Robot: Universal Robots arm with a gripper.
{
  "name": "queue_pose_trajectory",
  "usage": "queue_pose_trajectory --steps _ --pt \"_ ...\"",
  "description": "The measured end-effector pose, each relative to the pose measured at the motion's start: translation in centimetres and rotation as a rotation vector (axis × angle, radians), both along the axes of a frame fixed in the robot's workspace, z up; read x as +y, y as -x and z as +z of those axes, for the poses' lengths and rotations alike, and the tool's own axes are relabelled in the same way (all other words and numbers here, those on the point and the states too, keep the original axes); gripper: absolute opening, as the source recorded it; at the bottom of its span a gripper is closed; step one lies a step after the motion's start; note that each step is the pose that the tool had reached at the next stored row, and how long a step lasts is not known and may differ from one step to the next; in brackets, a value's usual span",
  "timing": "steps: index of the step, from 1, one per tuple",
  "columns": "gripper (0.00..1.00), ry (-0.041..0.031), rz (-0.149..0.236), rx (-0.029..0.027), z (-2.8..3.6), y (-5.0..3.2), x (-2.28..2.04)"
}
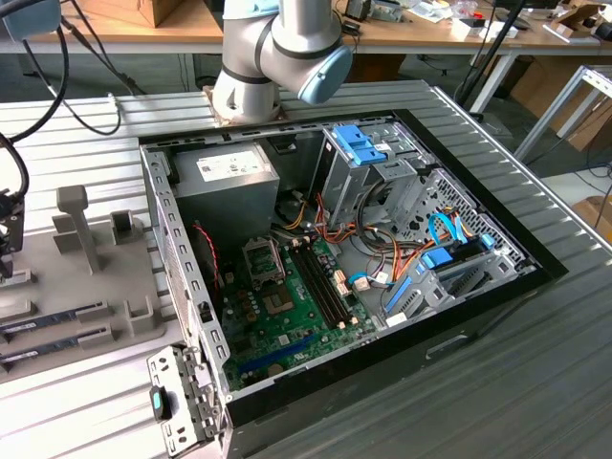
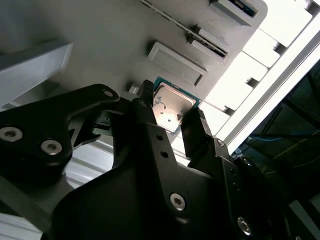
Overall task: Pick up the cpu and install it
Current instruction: 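Pick up the cpu and move it towards the insertion slot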
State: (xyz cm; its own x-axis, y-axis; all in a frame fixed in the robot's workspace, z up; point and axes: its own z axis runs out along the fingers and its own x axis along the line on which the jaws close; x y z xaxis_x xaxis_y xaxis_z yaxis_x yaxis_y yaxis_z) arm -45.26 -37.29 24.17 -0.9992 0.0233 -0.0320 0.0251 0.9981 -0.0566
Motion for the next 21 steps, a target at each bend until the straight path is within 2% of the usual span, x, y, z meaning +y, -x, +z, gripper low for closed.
queue_pose_trajectory --steps 21 --pt "0.47 -0.0030 0.000 -0.0001 1.51 0.00 0.00"
